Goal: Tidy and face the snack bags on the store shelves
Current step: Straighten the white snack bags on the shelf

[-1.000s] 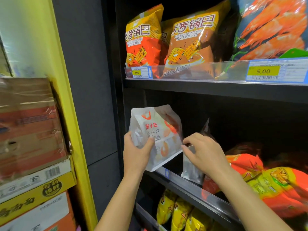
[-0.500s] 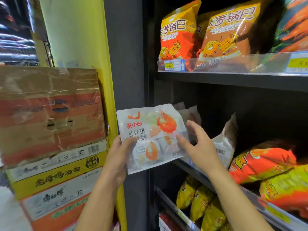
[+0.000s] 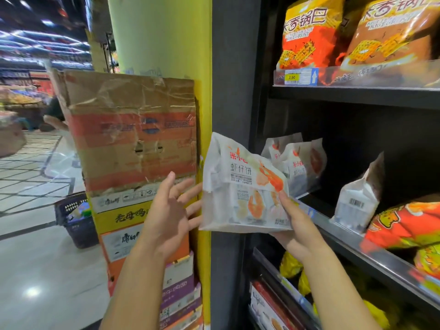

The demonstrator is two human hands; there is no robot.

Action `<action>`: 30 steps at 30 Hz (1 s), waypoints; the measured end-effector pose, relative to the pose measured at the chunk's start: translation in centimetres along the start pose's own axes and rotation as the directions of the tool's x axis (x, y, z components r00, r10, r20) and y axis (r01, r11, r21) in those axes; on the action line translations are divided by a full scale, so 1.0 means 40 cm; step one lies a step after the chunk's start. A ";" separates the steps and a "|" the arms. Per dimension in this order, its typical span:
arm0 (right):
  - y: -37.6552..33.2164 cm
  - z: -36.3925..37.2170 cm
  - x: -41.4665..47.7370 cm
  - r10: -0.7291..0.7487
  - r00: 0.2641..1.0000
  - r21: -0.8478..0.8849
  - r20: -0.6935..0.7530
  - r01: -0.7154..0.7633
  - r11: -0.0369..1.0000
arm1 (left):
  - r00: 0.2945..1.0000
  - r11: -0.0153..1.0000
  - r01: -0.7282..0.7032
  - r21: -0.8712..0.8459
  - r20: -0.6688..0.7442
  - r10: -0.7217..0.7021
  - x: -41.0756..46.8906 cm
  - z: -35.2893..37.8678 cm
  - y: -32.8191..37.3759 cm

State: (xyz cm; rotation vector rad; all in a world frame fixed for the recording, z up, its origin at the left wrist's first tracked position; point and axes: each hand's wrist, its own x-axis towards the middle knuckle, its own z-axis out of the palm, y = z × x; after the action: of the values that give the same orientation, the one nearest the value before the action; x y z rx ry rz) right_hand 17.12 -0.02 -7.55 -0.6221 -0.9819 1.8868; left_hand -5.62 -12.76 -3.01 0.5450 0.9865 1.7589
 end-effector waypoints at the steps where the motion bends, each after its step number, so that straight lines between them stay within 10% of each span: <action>1: 0.009 -0.001 -0.008 0.006 1.000 0.018 -0.002 -0.006 1.000 | 1.000 1.000 0.001 -0.027 0.000 -0.001 -0.009 -0.011 0.004; 8: 0.042 0.022 -0.066 -0.023 0.999 0.002 -0.040 0.024 1.000 | 0.998 0.999 -0.031 0.011 0.062 0.030 -0.070 -0.050 0.016; 16: 0.057 0.095 -0.134 -0.184 0.983 -0.387 -0.017 0.163 0.908 | 0.988 0.873 -0.119 0.473 0.146 0.056 -0.094 -0.068 -0.039; 23: 0.028 0.102 -0.221 -0.183 0.983 -0.066 -0.014 0.181 0.981 | 0.990 0.992 0.116 0.041 0.079 -0.119 -0.087 -0.156 -0.088; 30: 0.016 0.119 -0.245 -0.158 0.987 -0.153 0.016 0.159 0.975 | 0.989 0.984 0.136 -0.112 0.073 -0.128 -0.115 -0.166 -0.099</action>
State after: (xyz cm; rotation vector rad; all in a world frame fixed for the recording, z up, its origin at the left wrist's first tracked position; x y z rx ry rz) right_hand 17.94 -10.62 -5.15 -0.6107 -1.1534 1.6842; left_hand -6.53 -18.79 -9.63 0.4493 0.8492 1.6586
